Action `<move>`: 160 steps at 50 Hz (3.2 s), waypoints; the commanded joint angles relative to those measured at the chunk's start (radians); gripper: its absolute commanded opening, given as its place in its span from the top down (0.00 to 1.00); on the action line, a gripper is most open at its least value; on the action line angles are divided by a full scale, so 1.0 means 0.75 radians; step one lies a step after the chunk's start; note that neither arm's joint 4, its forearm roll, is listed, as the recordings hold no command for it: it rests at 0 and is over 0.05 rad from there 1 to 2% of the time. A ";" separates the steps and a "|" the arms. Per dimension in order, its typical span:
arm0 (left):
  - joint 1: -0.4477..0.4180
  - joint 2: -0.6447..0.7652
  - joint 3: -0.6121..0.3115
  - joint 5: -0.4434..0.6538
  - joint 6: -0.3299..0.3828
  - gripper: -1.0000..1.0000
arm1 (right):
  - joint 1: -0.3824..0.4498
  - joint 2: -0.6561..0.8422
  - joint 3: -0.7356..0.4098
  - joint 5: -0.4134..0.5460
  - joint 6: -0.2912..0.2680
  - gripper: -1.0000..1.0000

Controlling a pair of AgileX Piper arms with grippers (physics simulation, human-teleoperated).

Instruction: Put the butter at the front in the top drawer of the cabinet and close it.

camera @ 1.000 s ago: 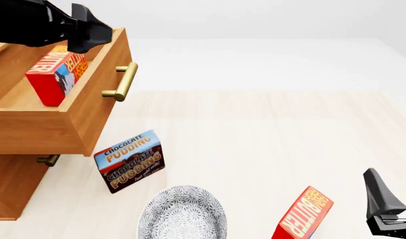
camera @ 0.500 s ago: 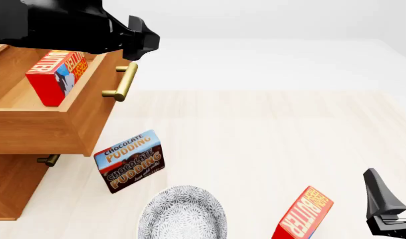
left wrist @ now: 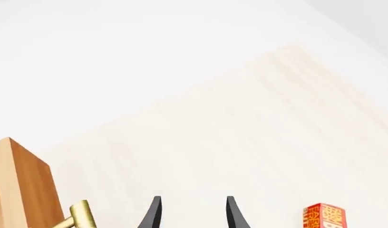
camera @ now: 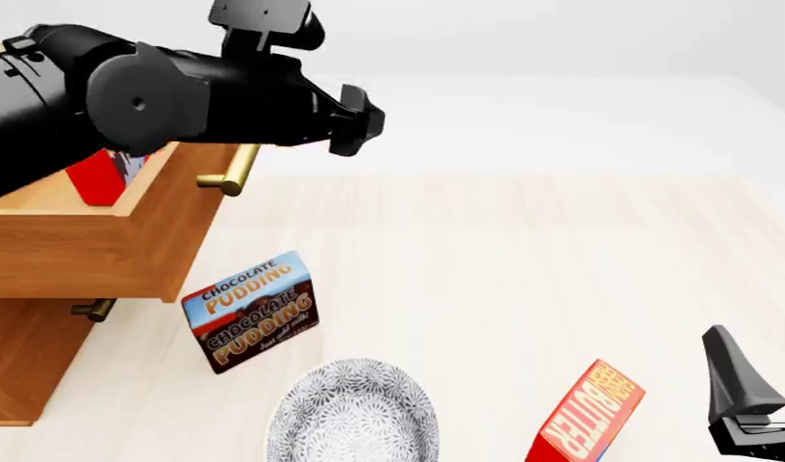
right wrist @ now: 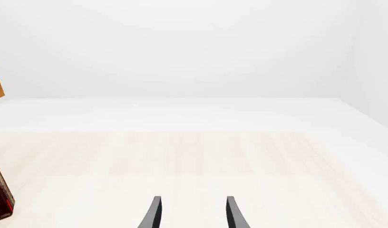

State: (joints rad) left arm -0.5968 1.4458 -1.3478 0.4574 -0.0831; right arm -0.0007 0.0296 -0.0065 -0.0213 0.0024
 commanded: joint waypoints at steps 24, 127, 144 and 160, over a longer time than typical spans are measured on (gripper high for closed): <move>0.003 0.302 0.034 -0.236 -0.132 0.00 | 0.000 -0.010 0.002 0.008 -0.001 0.00; 0.433 0.246 0.202 -0.246 -0.040 0.00 | 0.000 -0.010 0.002 0.007 -0.001 0.00; 0.521 0.208 0.264 -0.264 -0.047 0.00 | 0.000 -0.010 0.002 0.007 -0.001 0.00; 0.598 0.201 0.284 -0.264 -0.042 0.00 | 0.000 -0.010 0.002 0.008 -0.001 0.00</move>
State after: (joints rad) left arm -0.1875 1.6002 -1.1472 0.2578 -0.1152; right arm -0.0007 0.0297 -0.0065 -0.0214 0.0024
